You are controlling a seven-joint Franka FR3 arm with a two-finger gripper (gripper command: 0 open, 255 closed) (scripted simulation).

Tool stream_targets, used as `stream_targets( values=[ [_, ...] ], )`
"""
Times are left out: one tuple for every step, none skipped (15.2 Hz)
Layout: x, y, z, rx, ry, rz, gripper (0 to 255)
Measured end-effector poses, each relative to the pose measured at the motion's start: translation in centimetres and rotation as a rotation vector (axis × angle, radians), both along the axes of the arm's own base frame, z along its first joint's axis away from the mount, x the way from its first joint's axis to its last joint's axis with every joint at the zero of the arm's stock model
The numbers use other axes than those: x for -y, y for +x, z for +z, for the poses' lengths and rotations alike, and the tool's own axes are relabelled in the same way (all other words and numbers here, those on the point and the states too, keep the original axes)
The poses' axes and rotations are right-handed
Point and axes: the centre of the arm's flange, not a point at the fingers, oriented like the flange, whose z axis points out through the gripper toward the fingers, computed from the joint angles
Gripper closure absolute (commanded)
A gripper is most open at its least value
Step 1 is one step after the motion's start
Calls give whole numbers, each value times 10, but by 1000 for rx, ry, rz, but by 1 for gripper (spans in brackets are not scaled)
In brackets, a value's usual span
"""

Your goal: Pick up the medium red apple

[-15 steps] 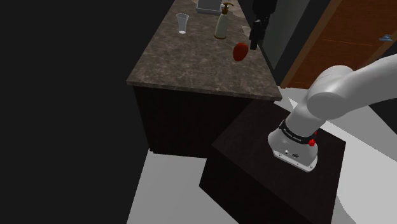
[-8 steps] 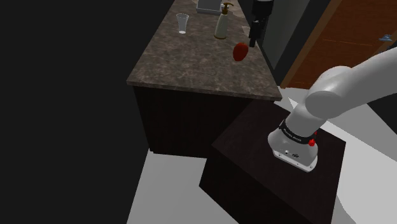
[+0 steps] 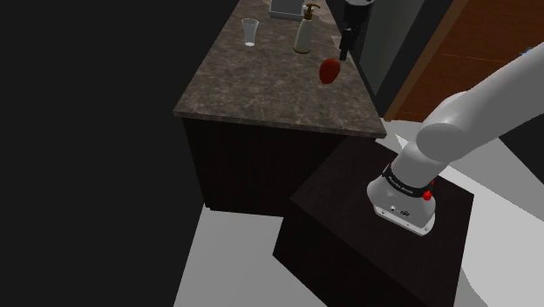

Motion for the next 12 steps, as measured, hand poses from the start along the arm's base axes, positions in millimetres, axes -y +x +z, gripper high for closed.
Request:
stream_targets(
  values=[
    [12,5,-3,4,2,2,0],
    [24,10,-4,8,4,3,0],
    [35,17,-8,12,6,4,0],
    [48,22,-12,16,8,5,0],
    [59,28,-17,20,10,6,0],
    [69,32,-19,24,12,8,0],
    [80,36,-21,28,14,9,0],
    [95,42,-25,32,16,10,0],
    [104,47,-29,36,18,11,0],
    [116,55,-36,40,19,12,0],
    [125,58,-38,43,22,14,0],
    [138,62,-39,47,24,15,0]
  ],
)
